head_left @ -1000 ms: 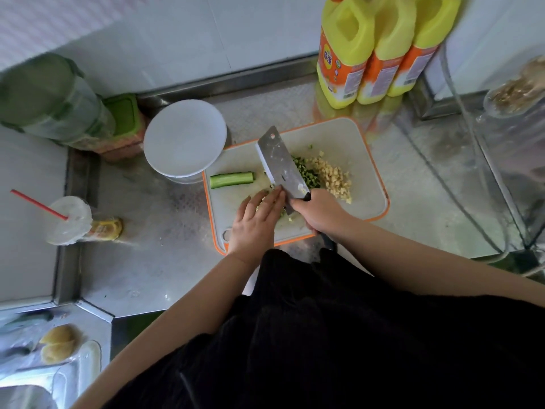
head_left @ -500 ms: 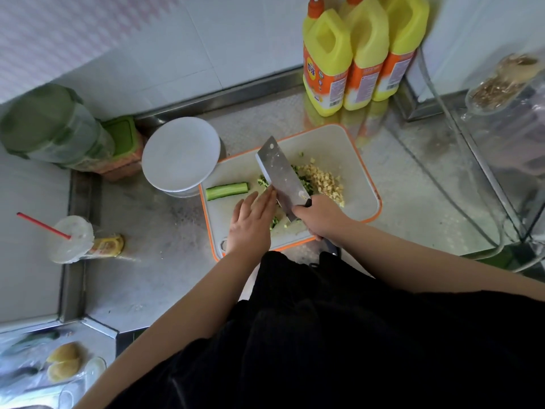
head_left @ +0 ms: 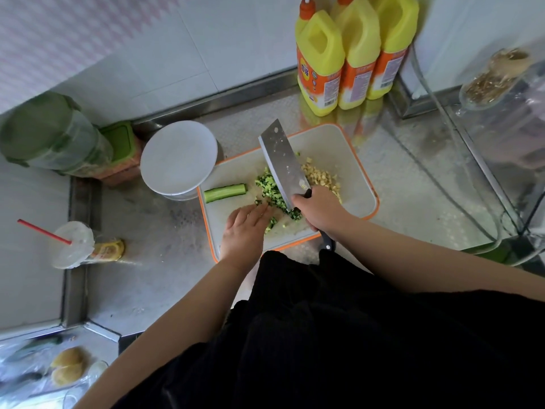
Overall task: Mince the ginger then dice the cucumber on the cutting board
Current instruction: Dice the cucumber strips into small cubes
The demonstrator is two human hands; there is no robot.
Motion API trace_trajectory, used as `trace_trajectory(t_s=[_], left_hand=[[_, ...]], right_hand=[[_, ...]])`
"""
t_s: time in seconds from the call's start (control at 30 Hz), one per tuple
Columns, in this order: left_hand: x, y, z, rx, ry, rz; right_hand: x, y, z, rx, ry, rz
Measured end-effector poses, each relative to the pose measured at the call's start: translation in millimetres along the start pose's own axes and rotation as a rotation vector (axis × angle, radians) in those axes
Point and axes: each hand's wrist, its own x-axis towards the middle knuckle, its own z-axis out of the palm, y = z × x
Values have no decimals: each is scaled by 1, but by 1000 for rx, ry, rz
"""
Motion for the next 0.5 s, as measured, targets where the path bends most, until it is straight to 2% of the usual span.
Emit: trace_trajectory(t_s=[0.13, 0.27, 0.37, 0.5], left_hand=[[19, 3, -17, -204, 41, -202], [45, 6, -34, -309, -103, -458], [50, 3, -38, -357, -214, -536], [44, 1, -36, -409, -290, -513]], right_hand=[[2, 8, -7, -105, 40, -83], [1, 11, -11, -286, 85, -174], [-1, 13, -13, -357, 86, -203], [1, 17, -14, -435, 72, -209]])
